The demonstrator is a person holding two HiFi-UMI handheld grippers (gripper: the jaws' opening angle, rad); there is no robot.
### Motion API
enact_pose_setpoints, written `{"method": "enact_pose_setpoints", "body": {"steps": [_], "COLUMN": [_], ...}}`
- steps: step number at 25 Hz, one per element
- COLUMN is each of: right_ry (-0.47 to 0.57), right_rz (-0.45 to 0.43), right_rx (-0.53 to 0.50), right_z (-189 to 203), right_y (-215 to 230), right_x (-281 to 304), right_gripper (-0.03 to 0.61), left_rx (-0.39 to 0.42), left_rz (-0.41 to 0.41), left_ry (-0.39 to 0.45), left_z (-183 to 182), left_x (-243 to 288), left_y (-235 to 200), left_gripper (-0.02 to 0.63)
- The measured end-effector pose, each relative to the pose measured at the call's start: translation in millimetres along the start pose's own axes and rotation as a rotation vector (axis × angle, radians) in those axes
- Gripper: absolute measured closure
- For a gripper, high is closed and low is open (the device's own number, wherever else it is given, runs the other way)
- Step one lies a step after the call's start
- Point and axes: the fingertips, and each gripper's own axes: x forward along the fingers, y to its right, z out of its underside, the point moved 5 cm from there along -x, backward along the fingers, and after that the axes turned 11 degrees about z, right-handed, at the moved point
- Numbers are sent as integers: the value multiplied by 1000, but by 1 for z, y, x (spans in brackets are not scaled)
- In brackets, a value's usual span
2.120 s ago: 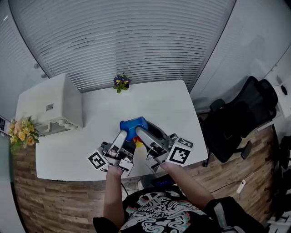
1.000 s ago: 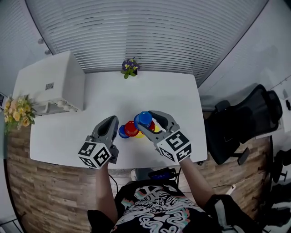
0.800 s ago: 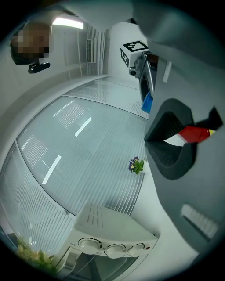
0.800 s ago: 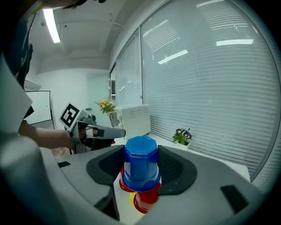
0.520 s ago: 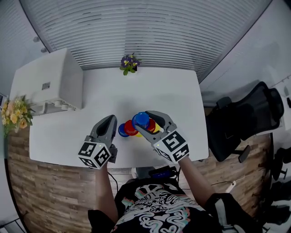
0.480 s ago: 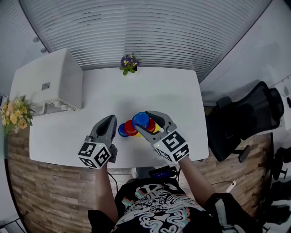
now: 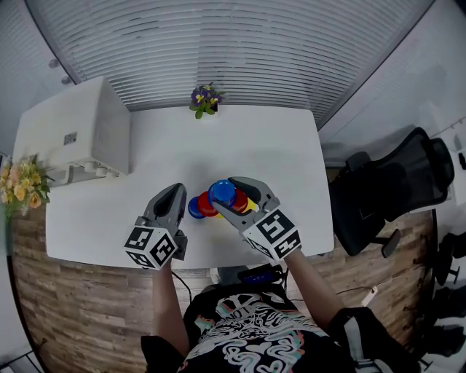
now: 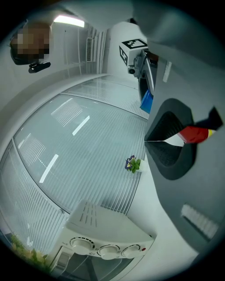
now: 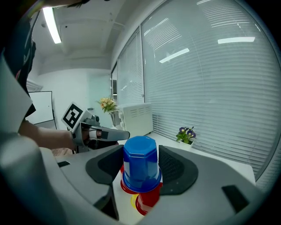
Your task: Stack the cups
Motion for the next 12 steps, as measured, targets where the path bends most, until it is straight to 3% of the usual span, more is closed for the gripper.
{"method": "enact_pose_setpoints", "body": {"steps": [7,12], "right_ry": [7,92], "right_rz": [2,47], "right_rx": [1,95], "right_z": [0,-9], "right_y": [-2,6], "right_x": [-3,-18], "right_gripper": [290,276], "left_rx": [17,98], "left_rz": [9,-21], "left_ry": [-3,-17], "left_z": [-1,-7], "left_x": [1,-4], "left_y": [3,8], "left_gripper": [587,581]}}
